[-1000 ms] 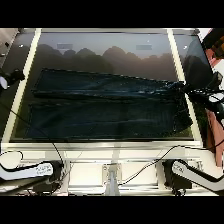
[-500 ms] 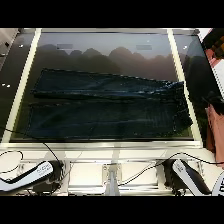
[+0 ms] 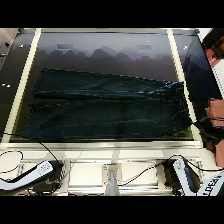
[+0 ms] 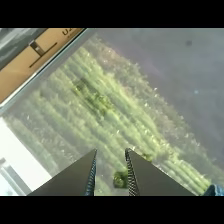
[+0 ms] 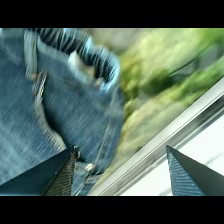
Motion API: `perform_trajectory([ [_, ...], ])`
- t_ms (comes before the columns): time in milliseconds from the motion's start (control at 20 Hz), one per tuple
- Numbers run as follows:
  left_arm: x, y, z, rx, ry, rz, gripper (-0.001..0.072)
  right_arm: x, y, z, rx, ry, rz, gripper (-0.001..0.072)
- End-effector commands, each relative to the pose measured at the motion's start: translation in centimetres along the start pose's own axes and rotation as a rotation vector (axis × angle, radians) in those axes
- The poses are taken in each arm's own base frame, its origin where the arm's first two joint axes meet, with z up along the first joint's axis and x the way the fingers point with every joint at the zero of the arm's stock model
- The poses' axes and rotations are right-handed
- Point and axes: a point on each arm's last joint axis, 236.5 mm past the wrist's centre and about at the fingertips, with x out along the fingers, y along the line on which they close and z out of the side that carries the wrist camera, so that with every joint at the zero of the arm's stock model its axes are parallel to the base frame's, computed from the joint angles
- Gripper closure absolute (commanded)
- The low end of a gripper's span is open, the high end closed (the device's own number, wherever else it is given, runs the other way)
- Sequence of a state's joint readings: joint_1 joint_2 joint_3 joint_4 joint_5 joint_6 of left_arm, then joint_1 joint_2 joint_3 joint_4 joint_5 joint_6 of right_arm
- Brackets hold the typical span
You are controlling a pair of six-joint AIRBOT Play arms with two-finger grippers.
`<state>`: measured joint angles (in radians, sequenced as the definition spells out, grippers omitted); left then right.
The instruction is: Fold the clothes and pants, and hang the long-sleeved shirts on hangers.
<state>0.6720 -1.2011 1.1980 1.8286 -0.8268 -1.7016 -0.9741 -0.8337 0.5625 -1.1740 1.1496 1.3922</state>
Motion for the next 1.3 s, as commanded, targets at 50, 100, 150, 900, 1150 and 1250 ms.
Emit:
perform_trajectory([
  [50, 0.0, -0.4, 0.1, -0.005, -0.004, -0.019, 0.0503, 2.4, 1.6, -2.0, 0.154, 0.014, 0.114, 0.0123],
  [100, 0.0, -0.4, 0.1, -0.004, -0.004, -0.020, 0.0503, 2.9, 1.5, -2.1, 0.169, 0.010, 0.117, 0.0133],
  [150, -0.1, -0.4, 0.1, -0.003, -0.004, -0.019, 0.0503, 3.4, 1.2, -2.3, 0.180, 0.010, 0.111, 0.0160],
  [900, 3.7, -3.0, -7.2, -0.044, 0.296, -0.083, 0.0326, 6.9, 0.8, -0.6, 0.167, -0.038, 0.160, 0.0330],
  [1150, 4.3, -6.2, -10.1, -0.074, 0.414, -0.197, 0.0326, 7.2, 1.5, 1.4, 0.185, -0.140, 0.214, 0.0357],
  [1250, 4.1, -6.2, -10.6, -0.071, 0.437, -0.196, 0.0326, 7.8, 1.2, 0.8, 0.229, -0.146, 0.214, 0.0356],
])
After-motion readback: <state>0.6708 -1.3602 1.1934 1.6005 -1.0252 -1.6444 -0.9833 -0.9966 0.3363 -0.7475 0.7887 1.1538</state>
